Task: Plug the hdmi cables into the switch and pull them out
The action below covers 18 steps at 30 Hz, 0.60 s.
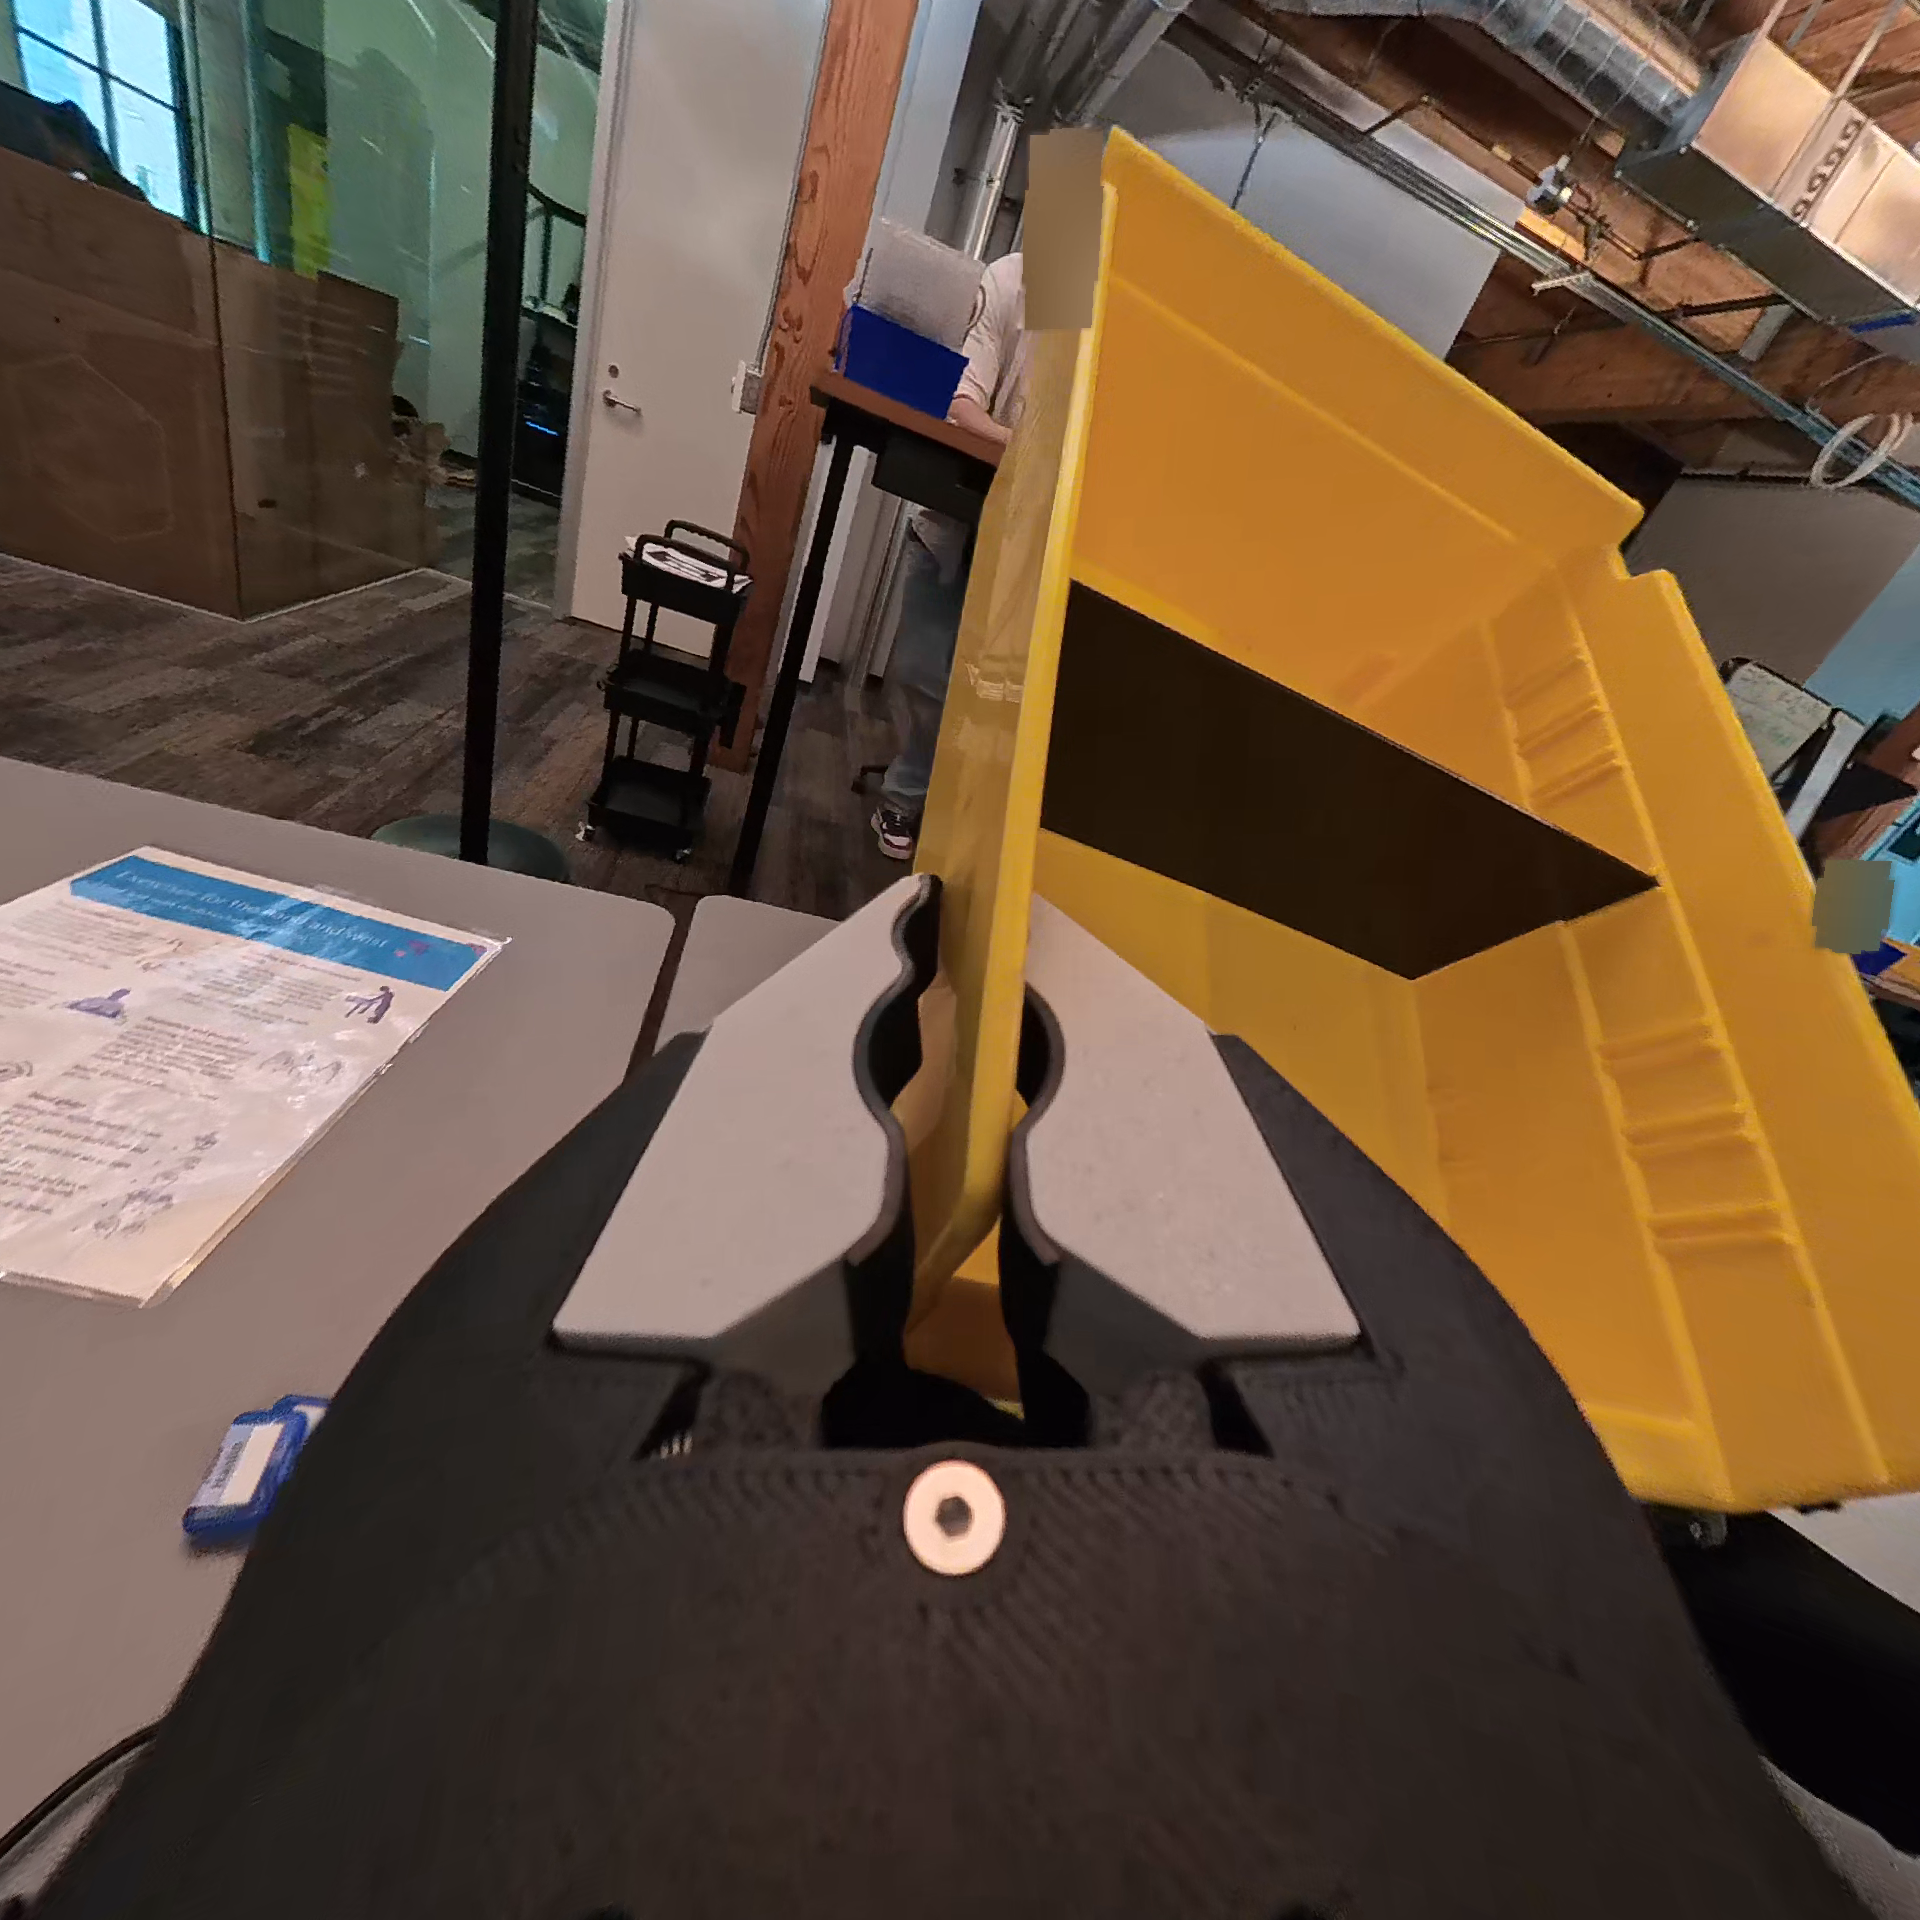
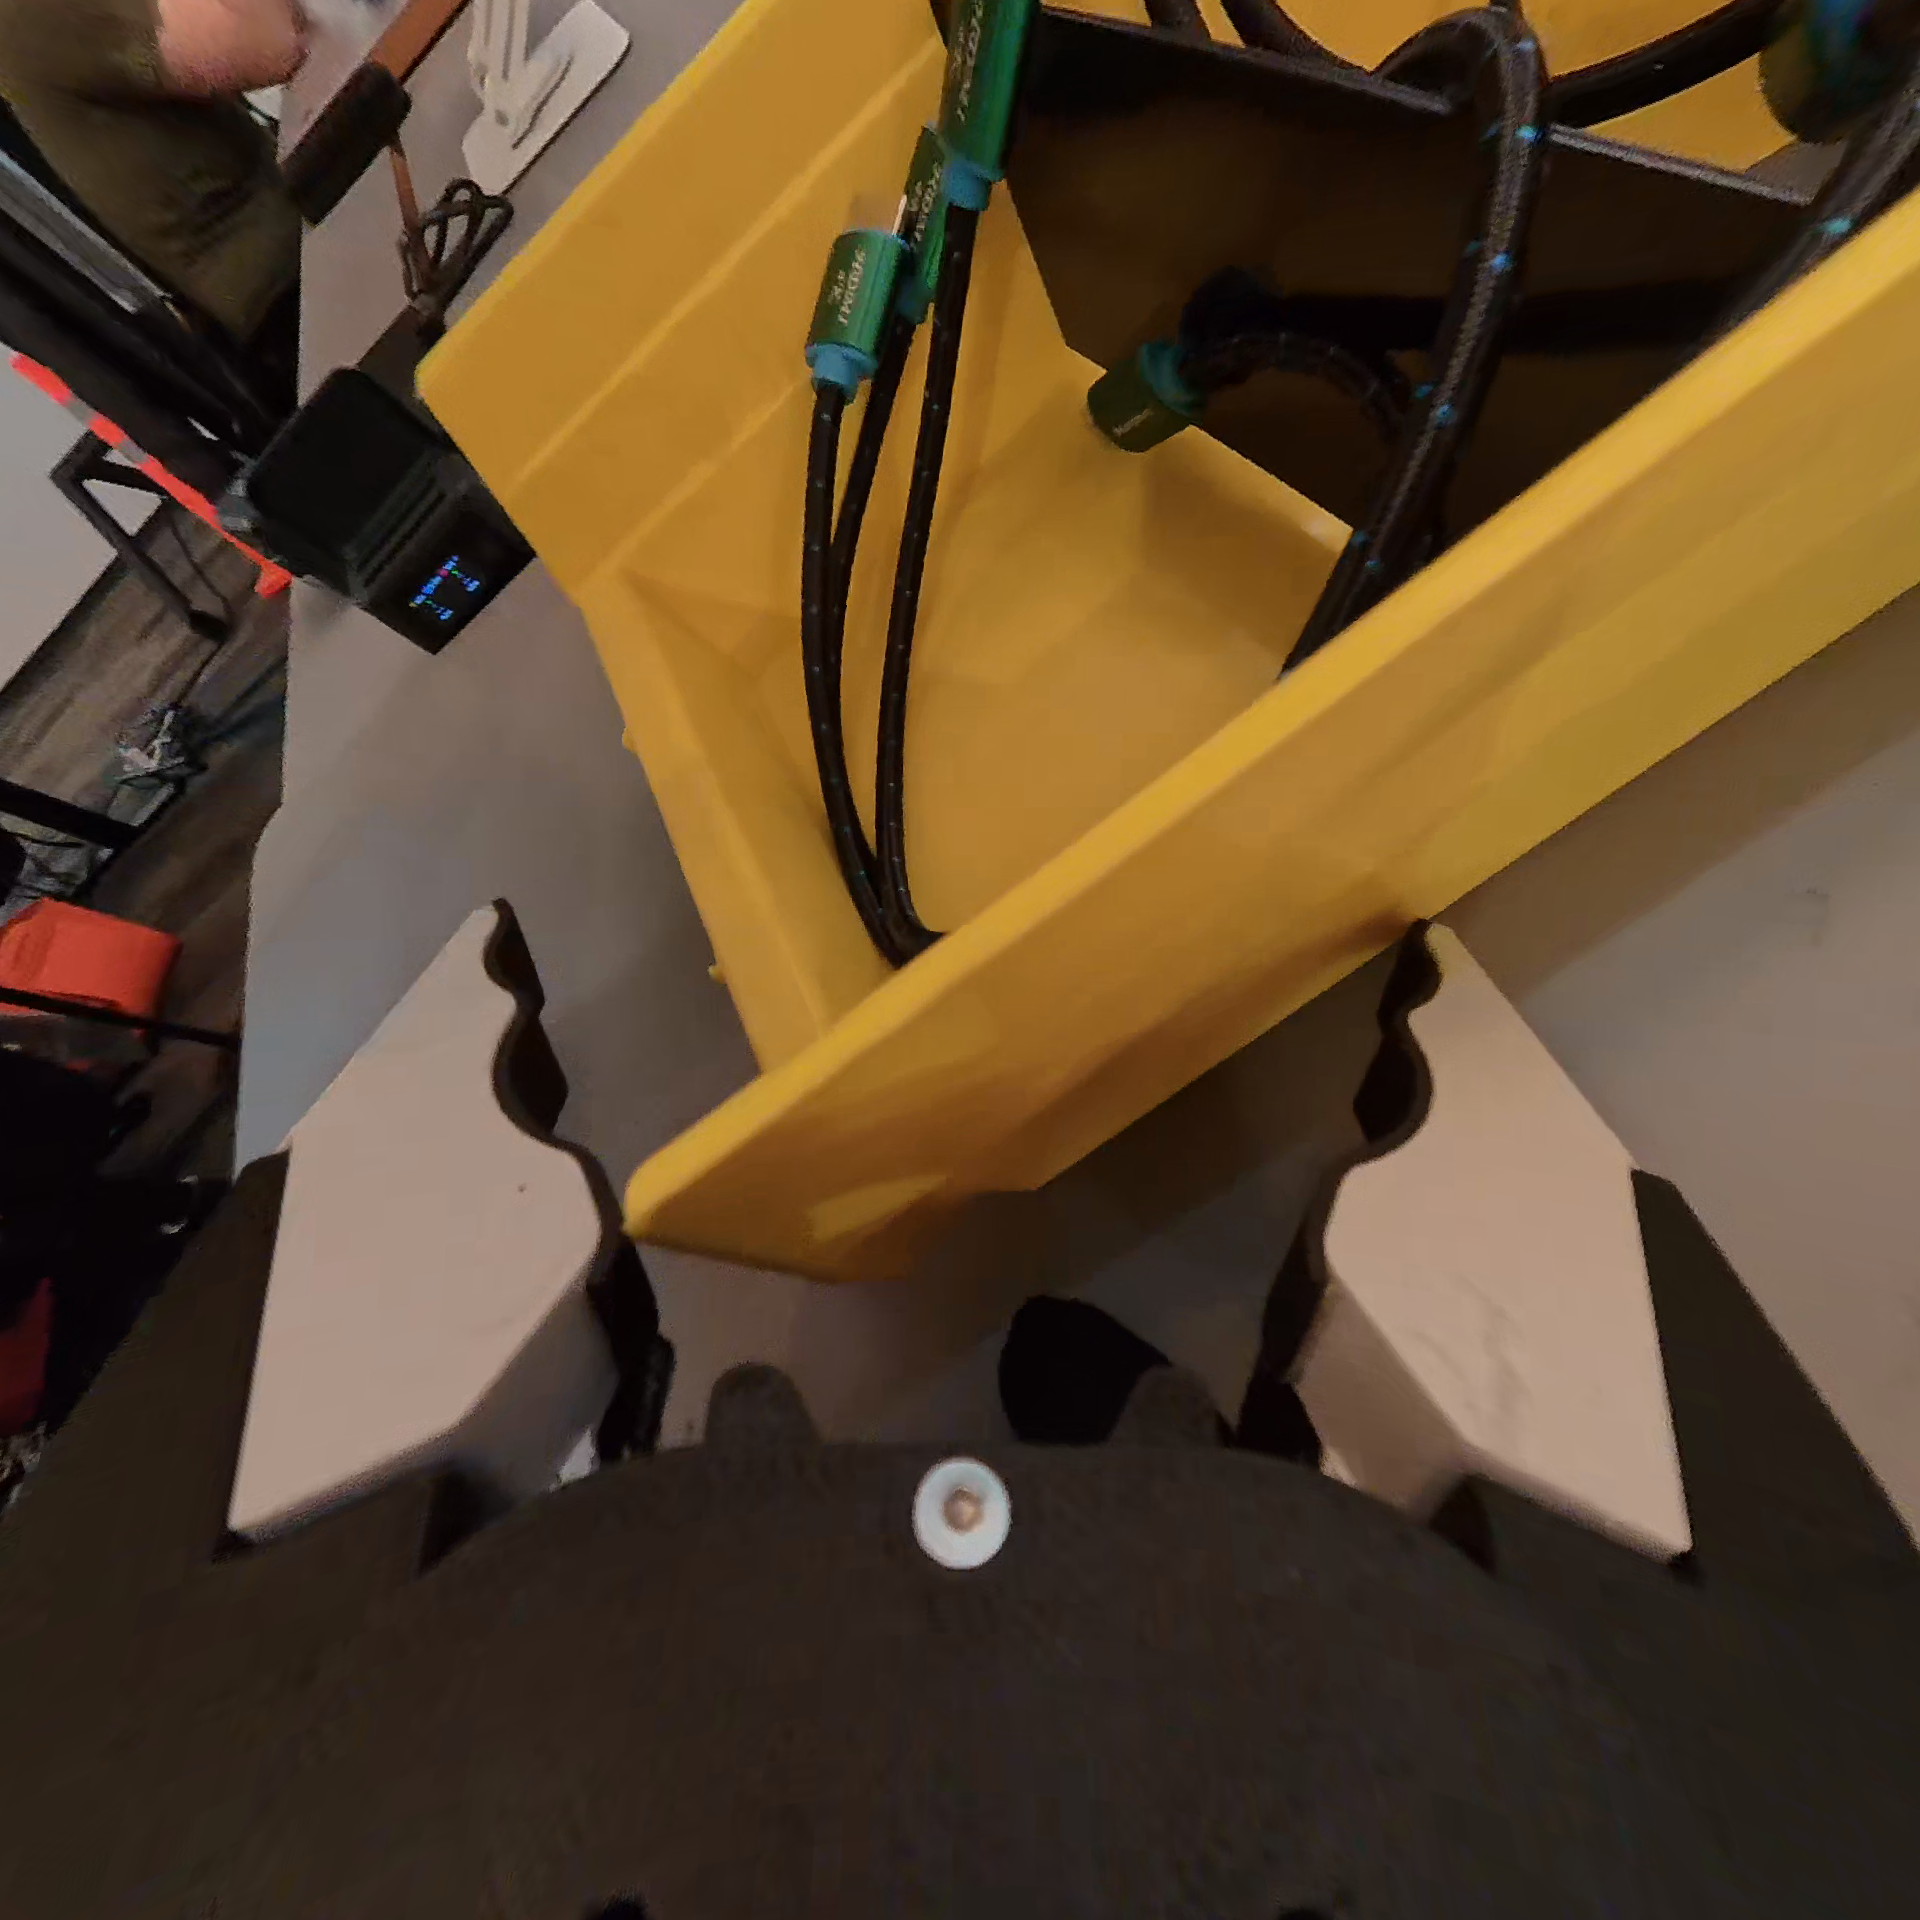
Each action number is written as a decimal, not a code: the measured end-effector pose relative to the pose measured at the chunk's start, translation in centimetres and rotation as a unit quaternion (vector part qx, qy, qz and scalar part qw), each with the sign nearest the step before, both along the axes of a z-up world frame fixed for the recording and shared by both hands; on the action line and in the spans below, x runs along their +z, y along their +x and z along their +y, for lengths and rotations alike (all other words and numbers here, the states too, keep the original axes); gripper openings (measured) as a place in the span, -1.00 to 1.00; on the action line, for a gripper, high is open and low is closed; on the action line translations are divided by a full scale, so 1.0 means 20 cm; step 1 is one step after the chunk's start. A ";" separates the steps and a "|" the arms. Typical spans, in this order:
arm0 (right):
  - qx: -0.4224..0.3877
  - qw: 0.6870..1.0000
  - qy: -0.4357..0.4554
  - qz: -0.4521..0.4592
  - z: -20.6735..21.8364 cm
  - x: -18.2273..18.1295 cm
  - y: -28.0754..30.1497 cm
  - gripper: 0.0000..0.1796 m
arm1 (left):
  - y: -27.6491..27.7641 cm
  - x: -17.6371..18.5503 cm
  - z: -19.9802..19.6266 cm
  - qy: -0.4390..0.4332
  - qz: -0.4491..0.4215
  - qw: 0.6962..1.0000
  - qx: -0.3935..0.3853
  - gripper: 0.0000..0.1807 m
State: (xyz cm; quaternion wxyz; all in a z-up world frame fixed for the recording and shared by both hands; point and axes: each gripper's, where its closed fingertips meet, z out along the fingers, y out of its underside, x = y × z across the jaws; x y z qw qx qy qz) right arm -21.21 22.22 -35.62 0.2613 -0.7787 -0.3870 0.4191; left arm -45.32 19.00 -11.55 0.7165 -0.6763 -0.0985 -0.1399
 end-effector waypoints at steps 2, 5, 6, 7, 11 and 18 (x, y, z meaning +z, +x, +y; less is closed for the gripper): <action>0.004 1.000 0.005 0.000 0.00 0.02 0.04 0.70 | 0.03 0.02 0.01 0.002 0.003 1.000 -0.004 -0.95; 0.004 1.000 0.030 -0.005 -0.01 0.07 0.17 0.71 | 0.11 0.05 0.03 0.003 0.014 1.000 -0.019 -0.95; 0.003 0.999 0.043 -0.006 -0.02 0.10 0.22 0.71 | 0.15 0.06 0.04 0.004 0.017 0.999 -0.027 -0.95; 0.003 0.998 0.059 -0.006 -0.02 0.14 0.28 0.71 | 0.20 0.08 0.06 0.006 0.022 0.999 -0.037 -0.95; 0.019 0.988 0.153 -0.016 -0.09 0.34 0.56 0.66 | 0.47 0.13 0.13 0.007 0.047 0.995 -0.092 -0.95; -0.034 0.976 0.198 0.087 -0.19 0.71 1.19 0.54 | 1.25 0.05 0.31 -0.030 0.087 0.969 -0.227 -0.95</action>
